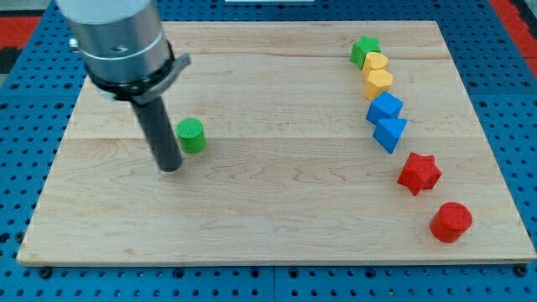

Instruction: Move the green circle closer to the top center

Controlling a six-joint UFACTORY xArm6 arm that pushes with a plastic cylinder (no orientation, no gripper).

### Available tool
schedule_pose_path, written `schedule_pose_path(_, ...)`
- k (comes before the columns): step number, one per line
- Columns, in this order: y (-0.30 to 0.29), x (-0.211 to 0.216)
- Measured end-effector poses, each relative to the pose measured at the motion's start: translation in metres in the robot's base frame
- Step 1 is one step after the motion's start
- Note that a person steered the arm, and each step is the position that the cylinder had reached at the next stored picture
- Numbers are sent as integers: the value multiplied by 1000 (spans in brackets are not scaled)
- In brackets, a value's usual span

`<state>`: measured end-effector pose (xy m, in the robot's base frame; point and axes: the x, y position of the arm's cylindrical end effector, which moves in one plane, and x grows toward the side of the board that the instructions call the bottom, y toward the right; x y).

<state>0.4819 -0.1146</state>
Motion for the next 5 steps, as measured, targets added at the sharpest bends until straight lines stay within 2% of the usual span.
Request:
schedule_pose_path(1,29,-70)
schedule_pose_path(2,32,-117)
schedule_pose_path(3,4,-70)
schedule_pose_path(4,-53,-124)
schedule_pose_path(5,-10,-135)
